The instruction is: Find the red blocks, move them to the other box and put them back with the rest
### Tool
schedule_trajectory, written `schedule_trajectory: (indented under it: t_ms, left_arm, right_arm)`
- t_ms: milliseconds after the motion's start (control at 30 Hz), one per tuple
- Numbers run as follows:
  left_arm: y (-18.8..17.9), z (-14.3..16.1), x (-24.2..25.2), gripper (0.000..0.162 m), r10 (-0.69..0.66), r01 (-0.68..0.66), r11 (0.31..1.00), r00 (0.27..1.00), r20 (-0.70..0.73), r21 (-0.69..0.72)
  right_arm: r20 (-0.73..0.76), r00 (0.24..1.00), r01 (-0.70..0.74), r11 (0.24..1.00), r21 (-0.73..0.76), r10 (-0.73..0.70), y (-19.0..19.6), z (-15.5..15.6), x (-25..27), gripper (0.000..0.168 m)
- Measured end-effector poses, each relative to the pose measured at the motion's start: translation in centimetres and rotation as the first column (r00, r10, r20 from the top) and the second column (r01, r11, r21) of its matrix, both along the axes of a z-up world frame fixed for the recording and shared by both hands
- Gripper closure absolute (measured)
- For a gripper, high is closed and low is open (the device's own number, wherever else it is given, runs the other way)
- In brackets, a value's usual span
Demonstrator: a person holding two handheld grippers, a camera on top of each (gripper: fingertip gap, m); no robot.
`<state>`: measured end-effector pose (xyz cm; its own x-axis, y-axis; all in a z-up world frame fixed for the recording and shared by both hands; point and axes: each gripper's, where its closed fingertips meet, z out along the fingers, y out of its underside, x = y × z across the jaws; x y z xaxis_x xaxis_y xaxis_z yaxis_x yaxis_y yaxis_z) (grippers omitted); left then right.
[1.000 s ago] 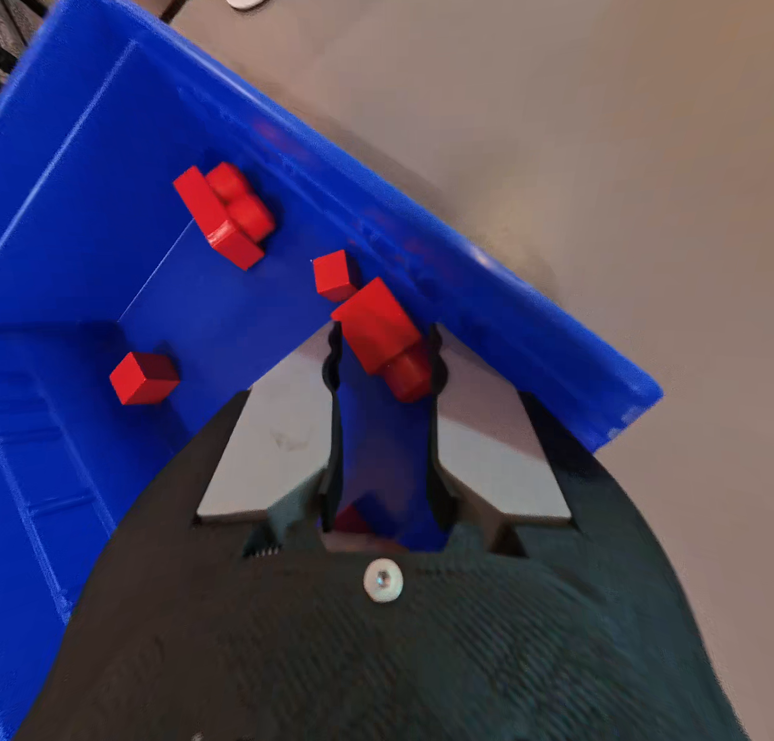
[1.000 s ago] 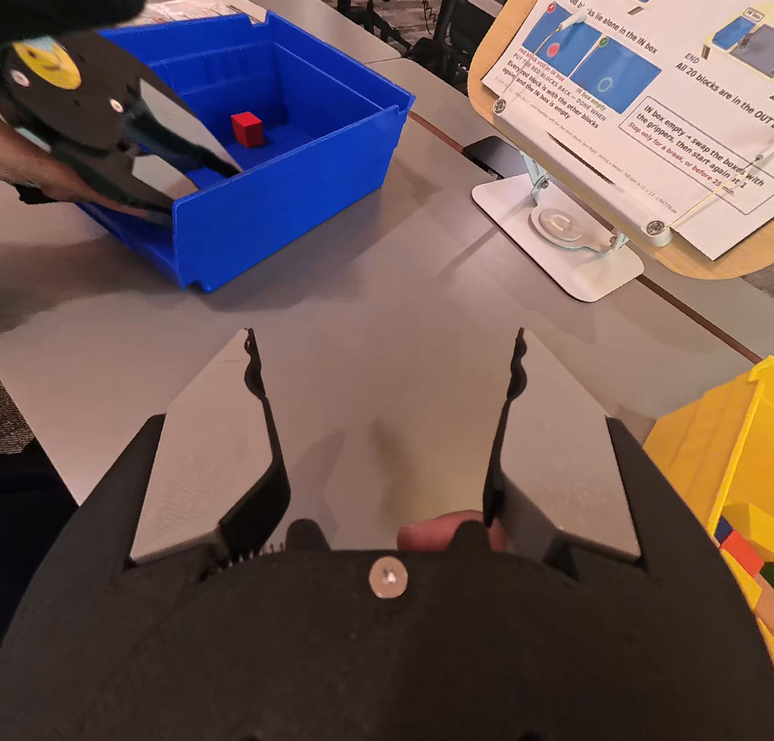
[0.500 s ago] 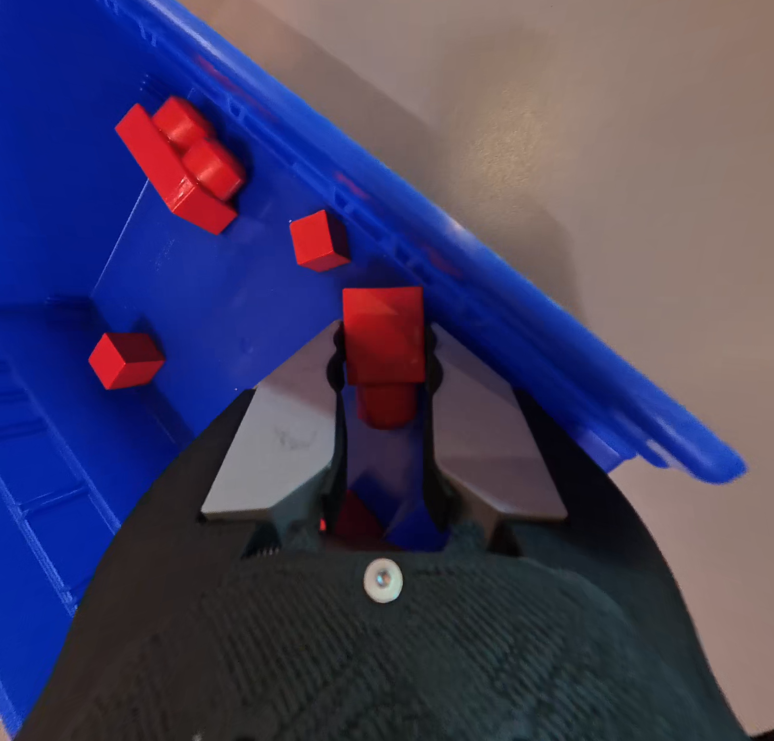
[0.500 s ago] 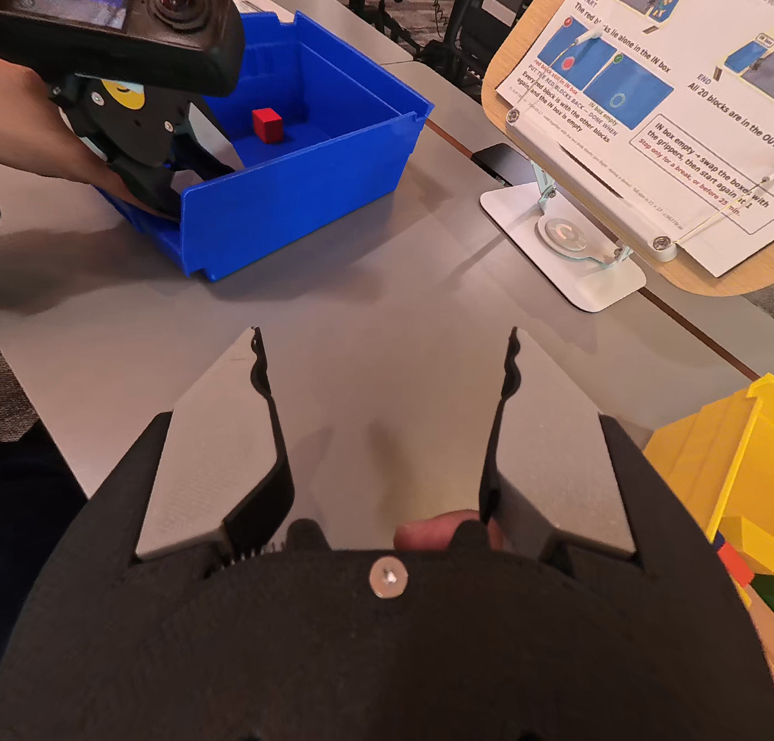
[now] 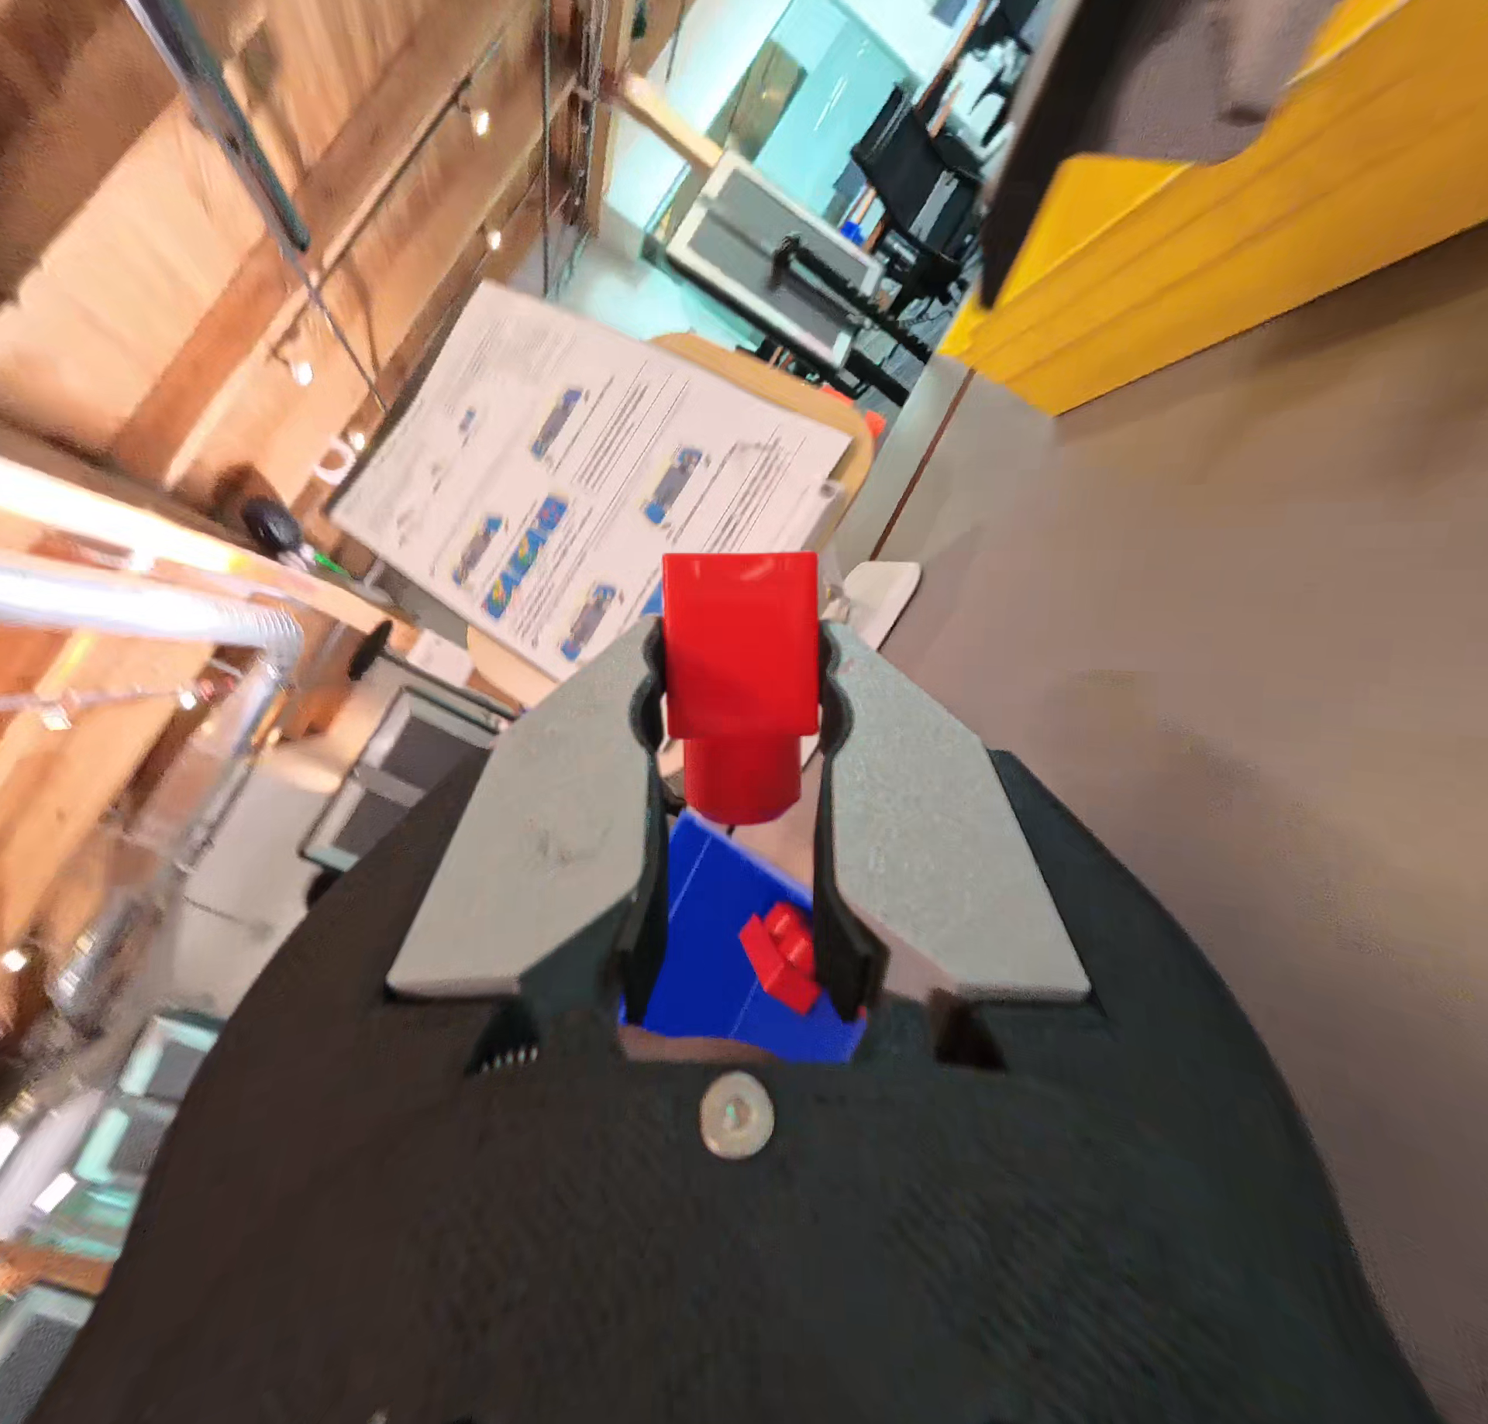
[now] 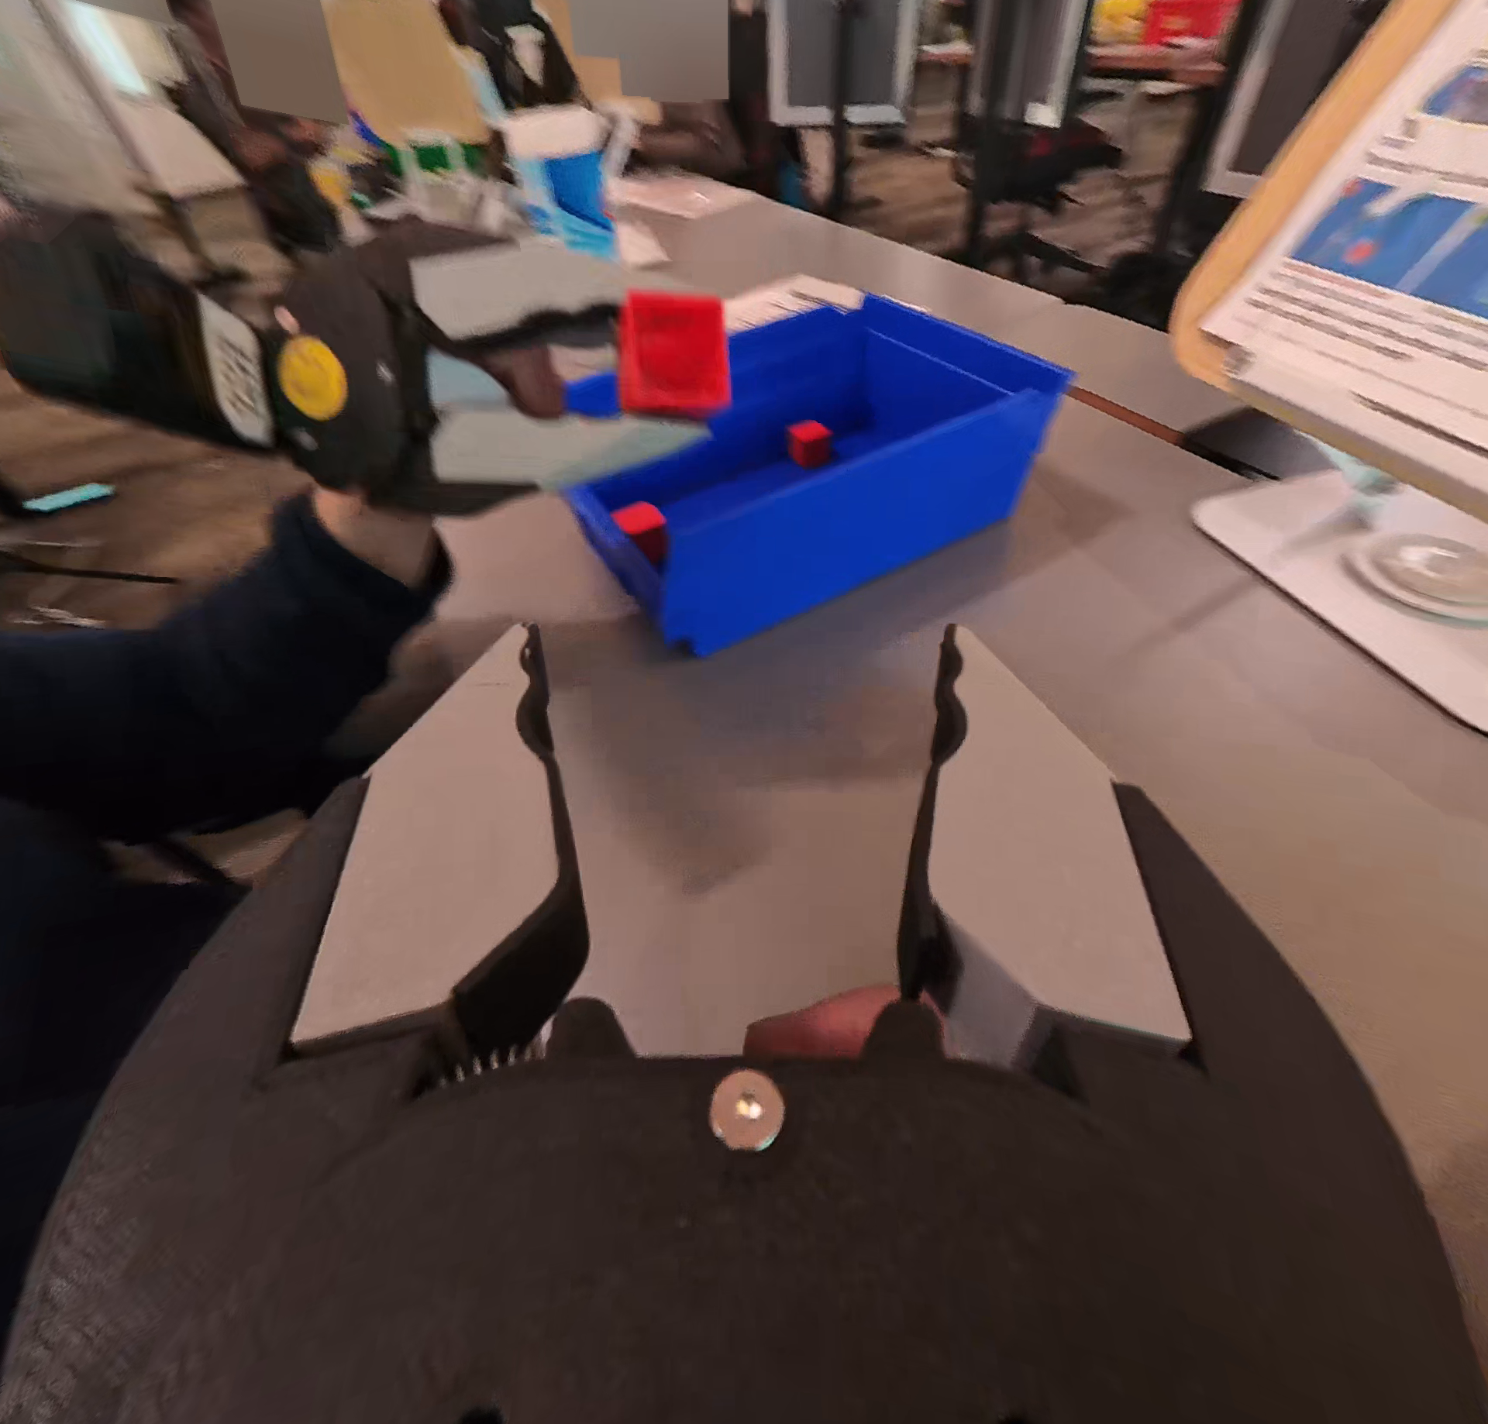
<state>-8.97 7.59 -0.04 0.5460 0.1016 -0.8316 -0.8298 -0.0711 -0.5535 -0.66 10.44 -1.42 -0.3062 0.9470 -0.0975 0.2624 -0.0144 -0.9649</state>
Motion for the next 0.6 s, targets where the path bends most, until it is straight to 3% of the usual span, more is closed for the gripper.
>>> schedule_trajectory:
  t_ms: [100, 267, 367, 400, 467, 600]
  left_arm:
    - [0.8, -0.9, 4.8, 0.128, -0.085, 0.084, 0.996, 0.989, -0.12, -0.014]
    - [1.2, -2.0, 9.2, 0.127, -0.191, 0.189, 0.982, 0.967, -0.169, -0.028]
    - [1.6, -2.9, 10.1, 0.128, -0.215, 0.21, 0.977, 0.958, -0.192, -0.045]
    - [1.7, -3.0, 10.0, 0.128, -0.206, 0.202, 0.978, 0.958, -0.199, -0.041]
    - [1.9, -3.1, 9.8, 0.128, -0.195, 0.19, 0.981, 0.962, -0.193, -0.046]
    - [1.7, -3.1, 10.1, 0.128, -0.214, 0.21, 0.977, 0.958, -0.189, -0.043]
  right_arm:
    - [-0.019, 0.996, -0.088, 0.996, -0.033, 0.087, -2.1, 0.8, 0.6, 0.07]
    - [0.025, 0.993, -0.112, 0.994, 0.001, 0.112, -3.7, -0.4, 0.1, 0.073]
    - [0.043, 0.99, -0.136, 0.991, -0.01, 0.137, -4.4, -1.1, -0.5, 0.128]
    - [0.05, 0.99, -0.13, 0.991, -0.019, 0.13, -4.3, -1.3, -0.7, 0.13]
    - [0.072, 0.989, -0.129, 0.991, -0.041, 0.132, -4.2, -1.9, -1.0, 0.133]
    - [0.12, 0.98, -0.15, 0.987, -0.061, 0.157, -4.4, -3.0, -1.2, 0.116]
